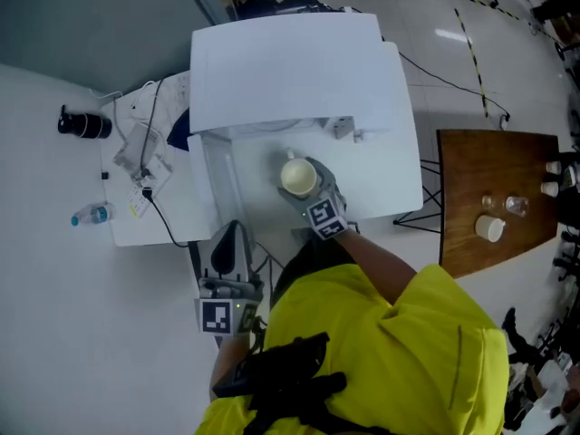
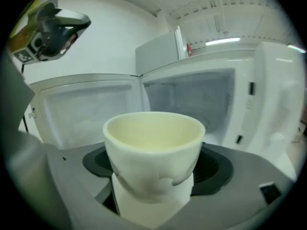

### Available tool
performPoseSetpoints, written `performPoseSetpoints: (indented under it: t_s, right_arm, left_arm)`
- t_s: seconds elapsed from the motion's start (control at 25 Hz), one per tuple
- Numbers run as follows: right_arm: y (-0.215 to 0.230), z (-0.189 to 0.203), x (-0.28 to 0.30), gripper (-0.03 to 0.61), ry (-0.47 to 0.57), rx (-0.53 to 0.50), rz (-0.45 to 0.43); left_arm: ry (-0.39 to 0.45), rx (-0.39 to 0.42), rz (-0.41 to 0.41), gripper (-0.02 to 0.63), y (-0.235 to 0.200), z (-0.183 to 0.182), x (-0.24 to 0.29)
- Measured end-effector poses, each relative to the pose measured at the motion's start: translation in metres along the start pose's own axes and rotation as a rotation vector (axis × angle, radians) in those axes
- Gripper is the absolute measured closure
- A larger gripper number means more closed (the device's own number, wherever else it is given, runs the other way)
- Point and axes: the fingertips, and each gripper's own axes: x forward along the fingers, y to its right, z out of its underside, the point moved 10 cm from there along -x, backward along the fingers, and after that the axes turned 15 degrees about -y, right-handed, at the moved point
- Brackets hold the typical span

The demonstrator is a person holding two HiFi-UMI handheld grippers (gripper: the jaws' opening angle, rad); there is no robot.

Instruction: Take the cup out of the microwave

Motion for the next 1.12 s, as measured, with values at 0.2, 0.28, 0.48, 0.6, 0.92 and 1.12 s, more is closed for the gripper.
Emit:
performPoseSetpoints:
  t_s: [0.2,0.28,0.48,0.6,0.92,1.12]
  right_arm:
    - [0.056,0.095,-0.078,0.119,-0.113,0.128,0.170]
    - [0.092,0.121,-0.105,0.119,-0.126,0.186,0.258]
    - [0.207,0.131,-0.120,0.120,-0.098,0.206,0.404]
    - [0.273,0.111,-0.101,0.119,-0.062,0.234,0.438]
    - [0.330,0.082,-0.046,0.120,-0.056,0.217,0.376]
    - [0.333,0.076,-0.029,0.118,-0.036,0.223,0.347]
  left_arm:
    - [-0.005,0.038,0.135,0.614,0.037,0.001,0.022]
    - [-0.018,0.062,0.191,0.614,0.052,0.002,0.031]
    - [-0.063,0.099,0.292,0.614,0.087,0.001,0.052]
    - [-0.077,0.121,0.300,0.614,0.103,0.000,0.069]
    - [-0.166,0.109,0.263,0.614,0.134,0.009,0.107]
    - [-0.191,0.092,0.230,0.614,0.127,0.004,0.116]
